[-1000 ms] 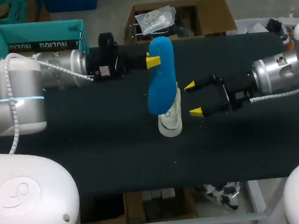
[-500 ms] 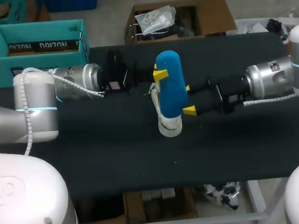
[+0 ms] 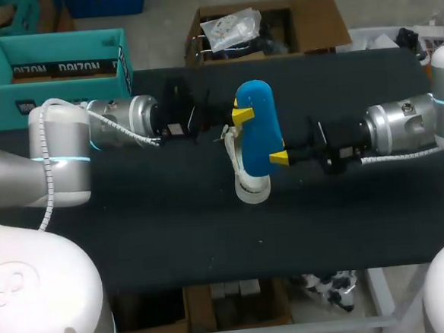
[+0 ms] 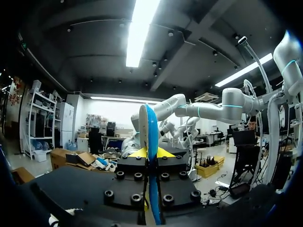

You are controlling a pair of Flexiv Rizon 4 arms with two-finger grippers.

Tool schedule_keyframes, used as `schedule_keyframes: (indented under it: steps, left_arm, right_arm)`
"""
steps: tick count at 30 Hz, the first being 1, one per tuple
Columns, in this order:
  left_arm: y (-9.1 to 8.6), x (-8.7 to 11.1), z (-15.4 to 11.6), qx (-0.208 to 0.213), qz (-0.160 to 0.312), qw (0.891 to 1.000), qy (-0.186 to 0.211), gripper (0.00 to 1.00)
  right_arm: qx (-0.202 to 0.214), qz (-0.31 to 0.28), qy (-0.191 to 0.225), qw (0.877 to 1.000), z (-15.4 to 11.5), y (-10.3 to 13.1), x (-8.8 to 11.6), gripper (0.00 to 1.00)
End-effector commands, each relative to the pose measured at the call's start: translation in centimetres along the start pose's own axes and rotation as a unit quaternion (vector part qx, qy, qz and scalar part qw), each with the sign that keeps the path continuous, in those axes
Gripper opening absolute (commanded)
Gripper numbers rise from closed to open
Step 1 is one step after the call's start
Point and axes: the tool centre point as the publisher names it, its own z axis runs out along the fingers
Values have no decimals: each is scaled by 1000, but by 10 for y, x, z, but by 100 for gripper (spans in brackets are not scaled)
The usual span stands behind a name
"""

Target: Open the shoe tongue, take the insole out of the shoe, put the insole back into the shoe, and pack the shoe into the shoebox

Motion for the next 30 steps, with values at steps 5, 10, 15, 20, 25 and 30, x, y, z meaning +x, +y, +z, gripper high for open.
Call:
schedule_keyframes:
  steps: [5, 10, 15, 20, 25, 30]
  left_arm:
    - [3, 0, -2, -3, -12, 1000, 16, 38]
    - [-2, 0, -13, -27, -12, 997, 71, 100]
    - [-13, 3, -33, -61, -20, 982, 178, 100]
    - [-20, 4, -50, -111, -18, 961, 251, 100]
    - [-23, 4, -61, -143, -7, 954, 264, 100]
    - [-24, 2, -77, -165, -21, 934, 315, 100]
  right_arm:
    - [17, -11, -3, 1000, -6, 2, -4, 0]
    - [21, -31, -13, 999, -9, -1, -11, 0]
    - [12, -59, -32, 998, -14, -6, -27, 0]
    - [13, -71, -38, 997, -16, -11, -43, 0]
    - [17, -91, -66, 994, -14, -18, -62, 0]
    - [22, -110, -120, 986, -12, -22, -80, 0]
